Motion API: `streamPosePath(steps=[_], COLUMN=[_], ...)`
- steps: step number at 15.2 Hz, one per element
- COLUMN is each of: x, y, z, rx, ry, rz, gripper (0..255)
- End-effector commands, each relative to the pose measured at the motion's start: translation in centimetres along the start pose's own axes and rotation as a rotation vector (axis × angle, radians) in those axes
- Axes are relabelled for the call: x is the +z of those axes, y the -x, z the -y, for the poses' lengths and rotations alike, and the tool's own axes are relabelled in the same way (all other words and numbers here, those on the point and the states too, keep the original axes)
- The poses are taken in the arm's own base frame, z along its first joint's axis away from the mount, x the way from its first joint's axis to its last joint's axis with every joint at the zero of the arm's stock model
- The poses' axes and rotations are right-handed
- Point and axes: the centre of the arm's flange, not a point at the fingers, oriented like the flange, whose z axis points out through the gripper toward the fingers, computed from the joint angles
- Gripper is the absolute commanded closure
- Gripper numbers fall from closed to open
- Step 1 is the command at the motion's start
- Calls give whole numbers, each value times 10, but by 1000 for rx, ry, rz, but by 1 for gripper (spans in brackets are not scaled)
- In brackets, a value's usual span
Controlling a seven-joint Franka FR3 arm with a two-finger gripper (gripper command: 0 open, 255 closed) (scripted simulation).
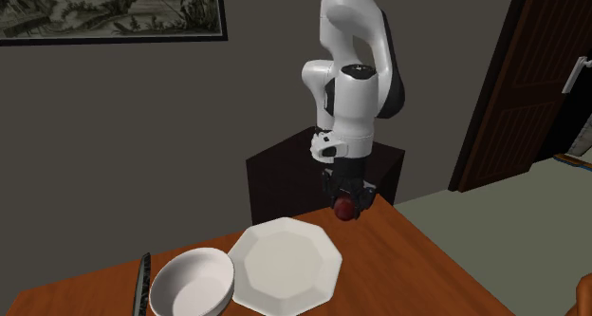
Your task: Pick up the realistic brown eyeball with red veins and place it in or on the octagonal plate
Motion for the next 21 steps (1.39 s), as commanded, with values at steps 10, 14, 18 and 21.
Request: streamPosePath(steps=[10, 14, 18, 21], x=[-2, 14, 35, 51], y=[-125, -145, -144, -144], z=[-71, -82, -83, -83], rx=[0, 0, 0, 0], ry=[0, 0, 0, 0], rz=[0, 0, 0, 0], gripper=[255, 255, 255, 255])
